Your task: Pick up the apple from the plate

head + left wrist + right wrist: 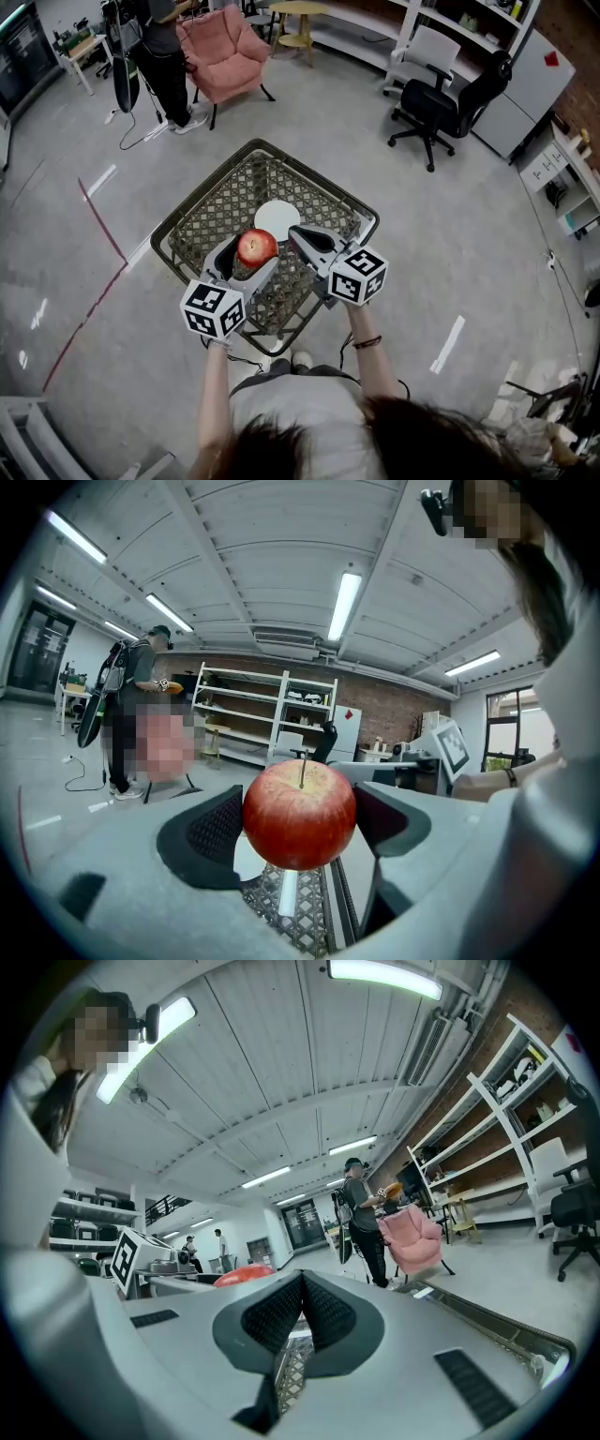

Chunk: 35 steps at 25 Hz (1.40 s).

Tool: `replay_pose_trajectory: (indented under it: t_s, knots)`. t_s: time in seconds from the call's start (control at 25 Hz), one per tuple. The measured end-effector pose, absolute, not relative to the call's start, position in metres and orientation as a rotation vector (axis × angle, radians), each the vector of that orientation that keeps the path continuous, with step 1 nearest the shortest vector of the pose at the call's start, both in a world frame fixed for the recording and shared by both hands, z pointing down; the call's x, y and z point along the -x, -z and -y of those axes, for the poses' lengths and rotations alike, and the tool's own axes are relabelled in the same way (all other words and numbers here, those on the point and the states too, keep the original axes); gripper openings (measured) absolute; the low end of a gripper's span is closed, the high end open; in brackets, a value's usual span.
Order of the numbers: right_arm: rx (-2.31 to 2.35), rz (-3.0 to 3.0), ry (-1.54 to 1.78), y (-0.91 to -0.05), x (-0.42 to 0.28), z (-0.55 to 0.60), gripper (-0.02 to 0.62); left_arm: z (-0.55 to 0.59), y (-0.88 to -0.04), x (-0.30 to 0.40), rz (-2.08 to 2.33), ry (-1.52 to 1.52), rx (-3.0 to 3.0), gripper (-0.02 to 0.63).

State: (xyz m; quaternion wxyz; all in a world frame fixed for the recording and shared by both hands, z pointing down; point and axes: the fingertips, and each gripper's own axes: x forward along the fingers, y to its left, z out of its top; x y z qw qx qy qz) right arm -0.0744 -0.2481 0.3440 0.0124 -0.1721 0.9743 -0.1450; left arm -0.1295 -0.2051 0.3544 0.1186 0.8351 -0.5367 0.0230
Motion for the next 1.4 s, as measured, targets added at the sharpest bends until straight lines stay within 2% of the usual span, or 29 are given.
replay_pose_trajectory:
  t_s: [1.4]
  knots:
    - [0.506, -3.025, 0.38, -0.334, 0.059, 0.23, 0.009, 0.19, -0.351, 0.119, 1.569, -0.038, -2.446, 0.383]
